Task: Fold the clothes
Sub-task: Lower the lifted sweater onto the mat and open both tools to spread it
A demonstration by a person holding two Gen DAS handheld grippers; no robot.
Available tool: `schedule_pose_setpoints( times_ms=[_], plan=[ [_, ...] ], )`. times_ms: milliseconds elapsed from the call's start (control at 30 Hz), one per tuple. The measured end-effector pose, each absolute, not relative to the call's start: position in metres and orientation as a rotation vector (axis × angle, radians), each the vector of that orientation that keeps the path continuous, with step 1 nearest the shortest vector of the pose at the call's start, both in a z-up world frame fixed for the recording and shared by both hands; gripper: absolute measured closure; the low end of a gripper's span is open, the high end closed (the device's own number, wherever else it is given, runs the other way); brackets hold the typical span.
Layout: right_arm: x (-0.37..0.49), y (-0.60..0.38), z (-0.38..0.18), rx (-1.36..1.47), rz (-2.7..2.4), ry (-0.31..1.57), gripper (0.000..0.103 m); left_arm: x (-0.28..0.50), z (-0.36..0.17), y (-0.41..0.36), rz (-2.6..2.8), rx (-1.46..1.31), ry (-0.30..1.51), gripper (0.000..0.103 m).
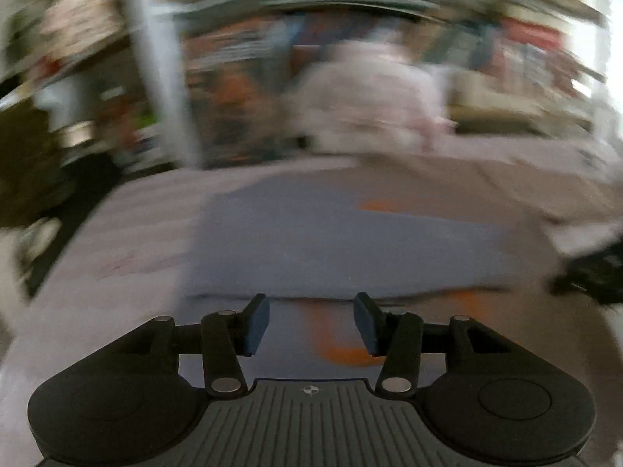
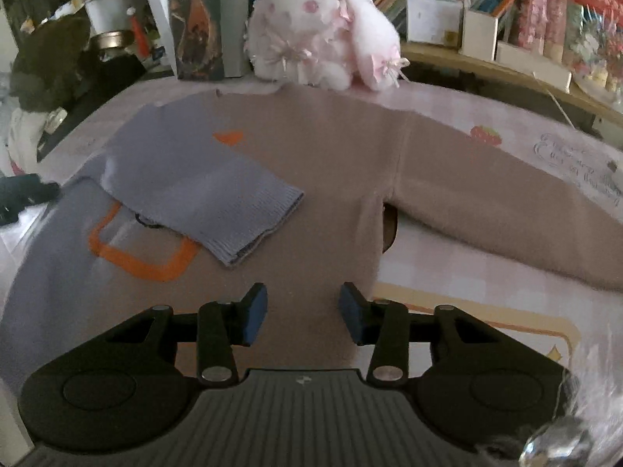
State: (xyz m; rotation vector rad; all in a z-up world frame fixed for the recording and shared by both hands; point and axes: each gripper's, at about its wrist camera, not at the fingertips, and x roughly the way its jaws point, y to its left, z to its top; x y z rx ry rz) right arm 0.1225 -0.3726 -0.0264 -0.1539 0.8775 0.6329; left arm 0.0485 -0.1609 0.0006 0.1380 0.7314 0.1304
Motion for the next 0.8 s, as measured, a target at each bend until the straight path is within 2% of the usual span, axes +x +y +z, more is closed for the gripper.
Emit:
schedule_pose_setpoints(
  times_ms=[67, 233, 433, 467, 567, 600, 633, 800],
  plan=[
    [0.12, -0.374, -0.027, -0.176, 0.618, 0.867, 0.073, 0.062, -0.009, -0.198, 0.024, 0.245, 0.727, 0.054],
    [0.116, -0.385, -0.028, -0.176, 0.584, 0.874, 0.07, 0.089, -0.027, -0.262, -0.149, 0.463, 0.72, 0.055],
    [0.107, -0.399, -0.028, -0.141, 0.58, 0.907, 0.07, 0.111, -0.045, -0.281, -0.101, 0.667, 0.74, 0.057],
    [0.105, -0.4, -0.028, -0.14, 0.581, 0.909, 0.07, 0.111, -0.046, -0.281, -0.106, 0.682, 0.736, 0.059],
    [0.101, -0.4, -0.029, -0.132, 0.578, 0.912, 0.07, 0.113, -0.048, -0.276, -0.13, 0.669, 0.736, 0.074],
    [0.1, -0.4, -0.029, -0.134, 0.575, 0.911, 0.069, 0.115, -0.048, -0.271, -0.131, 0.646, 0.749, 0.087],
    [0.099, -0.399, -0.029, -0.138, 0.572, 0.911, 0.069, 0.117, -0.047, -0.267, -0.132, 0.623, 0.763, 0.096],
    [0.096, -0.395, -0.029, -0.146, 0.547, 0.913, 0.067, 0.127, -0.024, -0.196, 0.042, 0.378, 0.742, 0.097]
  ],
)
